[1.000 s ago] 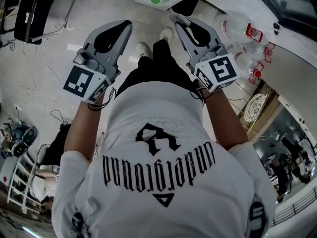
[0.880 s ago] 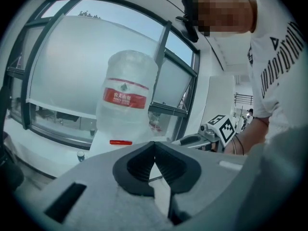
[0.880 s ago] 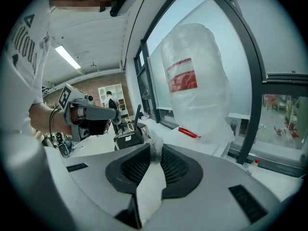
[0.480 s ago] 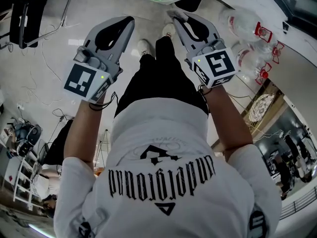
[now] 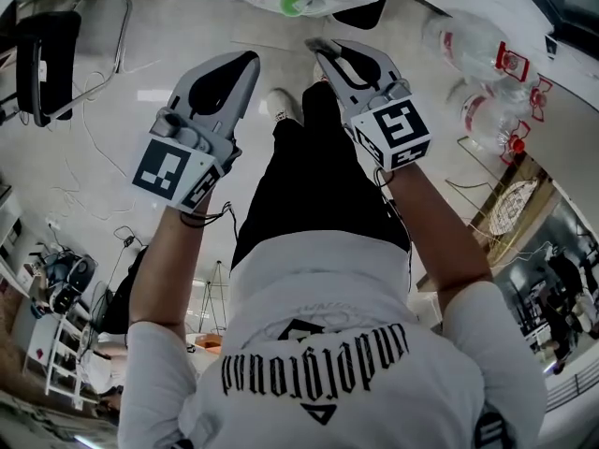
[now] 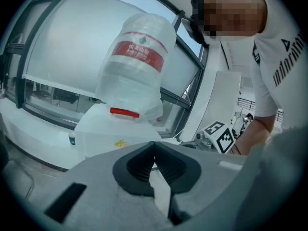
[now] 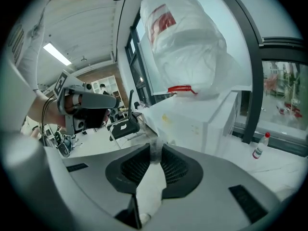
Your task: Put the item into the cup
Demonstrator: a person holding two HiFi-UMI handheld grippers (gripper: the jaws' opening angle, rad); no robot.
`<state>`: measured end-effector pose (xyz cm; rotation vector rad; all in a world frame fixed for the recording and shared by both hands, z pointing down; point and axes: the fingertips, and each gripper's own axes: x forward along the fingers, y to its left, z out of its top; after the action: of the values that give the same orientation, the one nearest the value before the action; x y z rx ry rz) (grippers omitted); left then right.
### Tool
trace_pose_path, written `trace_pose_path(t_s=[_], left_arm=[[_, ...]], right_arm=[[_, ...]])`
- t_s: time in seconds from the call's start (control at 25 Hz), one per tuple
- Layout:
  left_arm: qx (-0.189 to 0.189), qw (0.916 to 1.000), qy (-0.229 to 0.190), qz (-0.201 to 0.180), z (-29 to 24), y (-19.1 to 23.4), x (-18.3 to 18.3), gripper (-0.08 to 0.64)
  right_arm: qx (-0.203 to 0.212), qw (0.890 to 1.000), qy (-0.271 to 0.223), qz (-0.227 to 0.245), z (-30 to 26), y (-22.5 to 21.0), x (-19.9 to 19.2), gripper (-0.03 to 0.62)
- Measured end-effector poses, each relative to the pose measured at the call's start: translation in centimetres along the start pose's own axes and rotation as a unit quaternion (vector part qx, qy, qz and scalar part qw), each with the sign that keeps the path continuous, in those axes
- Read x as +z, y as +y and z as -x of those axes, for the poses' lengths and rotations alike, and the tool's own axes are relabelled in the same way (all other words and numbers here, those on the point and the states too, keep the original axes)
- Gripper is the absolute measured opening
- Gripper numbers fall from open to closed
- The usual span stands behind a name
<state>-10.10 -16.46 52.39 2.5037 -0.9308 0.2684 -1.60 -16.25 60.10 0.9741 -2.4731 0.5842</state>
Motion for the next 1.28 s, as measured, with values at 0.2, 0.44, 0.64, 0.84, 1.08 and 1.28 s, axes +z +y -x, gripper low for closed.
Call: trace_pose_path(t_s=[0.2,0.44,0.64,0.84,1.08,1.28], left_arm=[[-0.032,0.9992,0.018,-0.016,-1.8,0.3,-3.1,0.015],[-0.033,0.9989,0.031,-0.017,-4.9,2.1,-7.1,0.015],[-0.021,0.9989,0.034,-0.025,-6.6,4.0,-9.6,0.015],[-0.003,0.999,0.038,-0.02,-7.7,6.1,-11.4,0.015],[0.018,0.9991,0.036,-0.01,-9.3,8.6,-13.6,0.015],[0.038,0.9989,0.025,0.01,-10.1,10.5,-14.6,0.015]], right_arm=[[-0.002,1.0,0.008,-0.014,-2.3,-1.1,-2.7,0.069],[-0.012,1.0,0.022,-0.016,-5.1,-3.0,-6.4,0.069],[-0.014,0.999,0.031,-0.011,-7.6,-4.4,-8.7,0.069],[-0.019,0.999,0.042,-0.021,-10.6,-5.8,-11.3,0.069],[-0.033,0.998,0.043,-0.026,-14.0,-7.5,-12.8,0.069],[-0.037,0.997,0.061,-0.026,-16.1,-8.6,-14.7,0.069]])
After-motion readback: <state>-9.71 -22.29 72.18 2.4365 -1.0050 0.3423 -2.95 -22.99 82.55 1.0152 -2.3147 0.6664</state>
